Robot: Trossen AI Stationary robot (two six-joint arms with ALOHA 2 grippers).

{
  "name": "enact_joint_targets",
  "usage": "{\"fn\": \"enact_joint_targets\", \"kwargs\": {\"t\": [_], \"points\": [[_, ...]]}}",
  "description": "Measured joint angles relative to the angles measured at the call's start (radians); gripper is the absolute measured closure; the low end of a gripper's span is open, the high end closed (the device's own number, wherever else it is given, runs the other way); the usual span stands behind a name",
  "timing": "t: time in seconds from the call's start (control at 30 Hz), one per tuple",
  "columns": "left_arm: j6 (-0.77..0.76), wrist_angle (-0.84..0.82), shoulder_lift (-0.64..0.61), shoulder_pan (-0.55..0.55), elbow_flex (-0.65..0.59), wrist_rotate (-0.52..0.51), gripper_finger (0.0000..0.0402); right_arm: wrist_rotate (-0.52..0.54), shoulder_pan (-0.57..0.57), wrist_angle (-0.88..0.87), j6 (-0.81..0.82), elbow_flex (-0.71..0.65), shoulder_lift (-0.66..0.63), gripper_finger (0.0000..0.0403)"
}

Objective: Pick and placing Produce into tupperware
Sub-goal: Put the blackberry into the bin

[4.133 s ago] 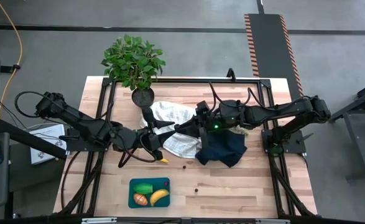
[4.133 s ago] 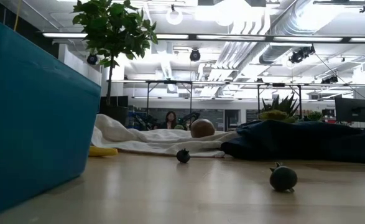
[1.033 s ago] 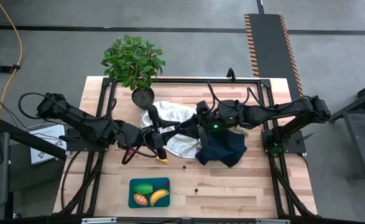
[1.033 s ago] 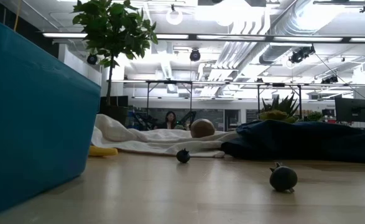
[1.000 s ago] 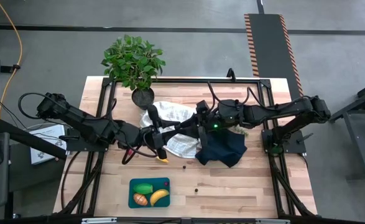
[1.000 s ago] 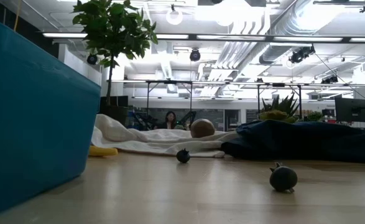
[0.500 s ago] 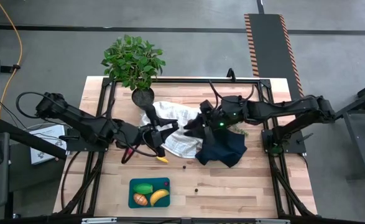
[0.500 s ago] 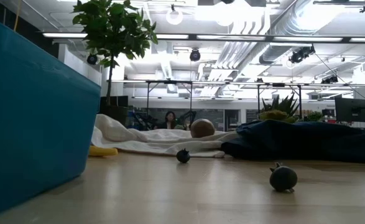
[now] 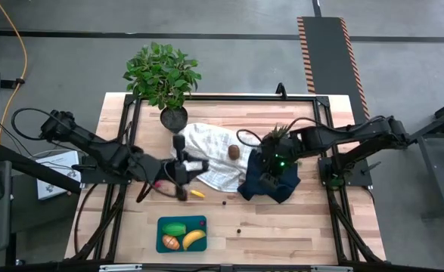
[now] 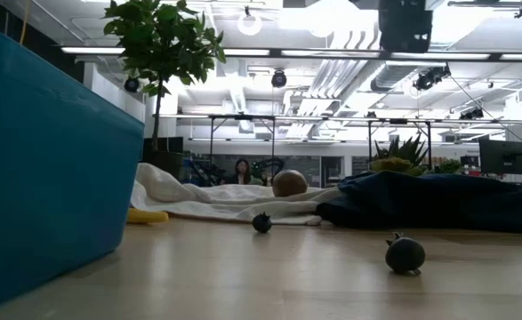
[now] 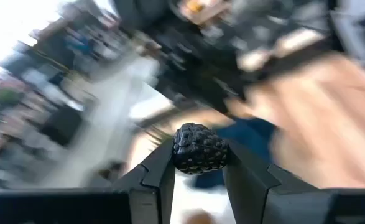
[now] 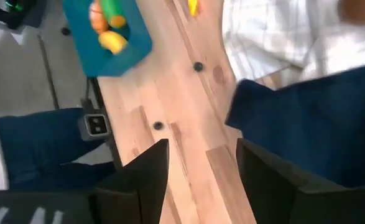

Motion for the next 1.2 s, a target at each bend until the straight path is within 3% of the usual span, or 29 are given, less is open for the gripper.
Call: {"fn": "enact_joint_targets", "kwargs": {"t": [0.13,0.37,0.53,0.97,1.2], "points": [[-0.297,-0.155,-0.044,-0.063,0.001,0.136,0.0298,0.019,0.010,-0.002,-0.009,0.000,-0.002,0.0224],[-0.847,-0.263,-0.071,-0.093,0.001,0.515,0.0298,0.028,0.002,-0.004,-0.073,0.000,-0.002,0.0224],[-1.052,-0.320,-0.036,-0.094,0.000,0.675,0.0298,0.035,-0.009,0.004,-0.103,0.000,-0.002,0.0224],[-1.185,-0.361,0.126,-0.196,0.001,0.701,0.0306,0.070,-0.011,0.009,-0.137,-0.001,-0.002,0.0224],[-1.201,-0.409,0.210,-0.227,0.105,0.686,0.0308,0.070,-0.011,0.009,-0.157,-0.001,-0.002,0.0224]]}}
